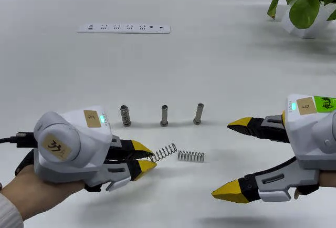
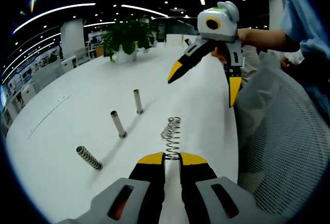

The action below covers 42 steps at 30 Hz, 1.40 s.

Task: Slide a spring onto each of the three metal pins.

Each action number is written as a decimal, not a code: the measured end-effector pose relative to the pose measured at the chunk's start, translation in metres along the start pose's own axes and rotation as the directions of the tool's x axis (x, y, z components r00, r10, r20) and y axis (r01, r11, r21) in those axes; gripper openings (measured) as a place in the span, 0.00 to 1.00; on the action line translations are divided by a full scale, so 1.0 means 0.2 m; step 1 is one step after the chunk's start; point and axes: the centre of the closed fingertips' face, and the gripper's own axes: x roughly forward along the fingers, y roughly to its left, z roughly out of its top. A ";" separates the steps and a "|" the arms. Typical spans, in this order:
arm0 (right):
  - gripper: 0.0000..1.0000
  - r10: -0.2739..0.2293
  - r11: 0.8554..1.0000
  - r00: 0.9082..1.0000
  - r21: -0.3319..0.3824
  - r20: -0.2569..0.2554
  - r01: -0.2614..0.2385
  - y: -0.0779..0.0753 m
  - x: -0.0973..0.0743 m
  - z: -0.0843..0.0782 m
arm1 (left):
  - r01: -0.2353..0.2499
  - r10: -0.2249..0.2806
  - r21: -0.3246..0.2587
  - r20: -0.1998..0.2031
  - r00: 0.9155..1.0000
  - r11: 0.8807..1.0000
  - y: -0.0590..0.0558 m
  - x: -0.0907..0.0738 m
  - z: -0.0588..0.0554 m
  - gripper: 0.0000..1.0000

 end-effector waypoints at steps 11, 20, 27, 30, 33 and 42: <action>0.68 0.074 0.997 0.997 -0.025 0.011 -0.074 0.07 0.06 0.11 | 0.018 -0.017 -0.014 0.051 0.999 1.000 -0.05 -0.01 0.02 0.09; 0.48 0.155 0.987 0.988 -0.043 -0.006 -0.155 0.13 0.10 0.17 | 0.042 -0.042 -0.008 0.067 0.997 0.999 -0.07 -0.01 0.02 0.09; 0.32 0.200 0.979 0.980 -0.045 -0.005 -0.200 0.16 0.12 0.20 | 0.057 -0.056 -0.004 0.075 0.996 0.998 -0.09 -0.01 0.02 0.09; 0.29 0.217 0.975 0.976 -0.047 -0.009 -0.218 0.17 0.13 0.20 | 0.068 -0.068 0.002 0.078 0.995 0.998 -0.11 -0.01 0.02 0.09; 0.26 0.237 0.970 0.971 -0.049 -0.013 -0.237 0.19 0.13 0.20 | 0.079 -0.079 0.010 0.076 0.994 0.997 -0.12 -0.01 0.01 0.09; 0.17 0.277 0.960 0.960 -0.039 -0.028 -0.278 0.23 0.14 0.19 | 0.098 -0.099 0.023 0.080 0.992 0.995 -0.15 -0.01 0.03 0.09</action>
